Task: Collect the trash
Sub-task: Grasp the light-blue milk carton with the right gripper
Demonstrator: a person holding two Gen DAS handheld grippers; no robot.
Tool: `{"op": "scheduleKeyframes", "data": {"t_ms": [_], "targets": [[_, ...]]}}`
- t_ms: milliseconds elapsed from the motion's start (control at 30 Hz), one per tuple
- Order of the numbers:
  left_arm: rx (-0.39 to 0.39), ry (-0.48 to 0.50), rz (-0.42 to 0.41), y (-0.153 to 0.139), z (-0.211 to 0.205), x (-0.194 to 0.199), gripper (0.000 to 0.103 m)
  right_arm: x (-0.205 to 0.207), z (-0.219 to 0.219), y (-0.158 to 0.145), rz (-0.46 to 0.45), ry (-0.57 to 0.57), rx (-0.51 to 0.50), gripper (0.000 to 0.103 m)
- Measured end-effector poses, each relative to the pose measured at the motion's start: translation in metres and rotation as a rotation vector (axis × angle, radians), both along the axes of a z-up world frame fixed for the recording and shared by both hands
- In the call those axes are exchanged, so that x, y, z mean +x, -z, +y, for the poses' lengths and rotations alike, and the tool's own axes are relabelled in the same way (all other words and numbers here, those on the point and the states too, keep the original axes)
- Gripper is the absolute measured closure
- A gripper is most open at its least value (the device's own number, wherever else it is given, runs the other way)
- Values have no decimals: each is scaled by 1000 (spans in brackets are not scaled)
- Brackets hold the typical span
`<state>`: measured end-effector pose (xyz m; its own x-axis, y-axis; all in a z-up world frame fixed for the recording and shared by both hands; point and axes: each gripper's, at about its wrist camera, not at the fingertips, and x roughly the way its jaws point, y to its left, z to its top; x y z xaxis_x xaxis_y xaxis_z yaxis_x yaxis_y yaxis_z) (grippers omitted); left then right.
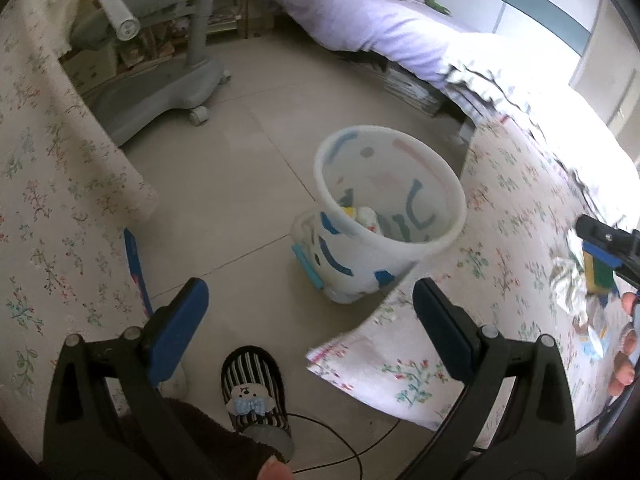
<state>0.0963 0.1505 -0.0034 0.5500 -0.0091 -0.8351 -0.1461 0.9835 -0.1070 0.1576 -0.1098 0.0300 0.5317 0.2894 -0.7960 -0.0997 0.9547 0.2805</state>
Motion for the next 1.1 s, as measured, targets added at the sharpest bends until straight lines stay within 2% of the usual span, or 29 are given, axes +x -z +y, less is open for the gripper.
{"op": "scheduleKeyframes", "data": {"t_ms": [367,700,933,1100], "targets": [[33,117,-9,3,-53,-10,1,-70,-113,0,32,159,-72,19],[46,197,10,13,-91,-11,1,-107,-177,14,63,269,-79,18],[59,235,38,21,-116,-7,1,-109,-190,33,103,246,-143,18],[67,258,55,26,-132,-4,1,-101,-188,38,94,131,-288,18]]}}
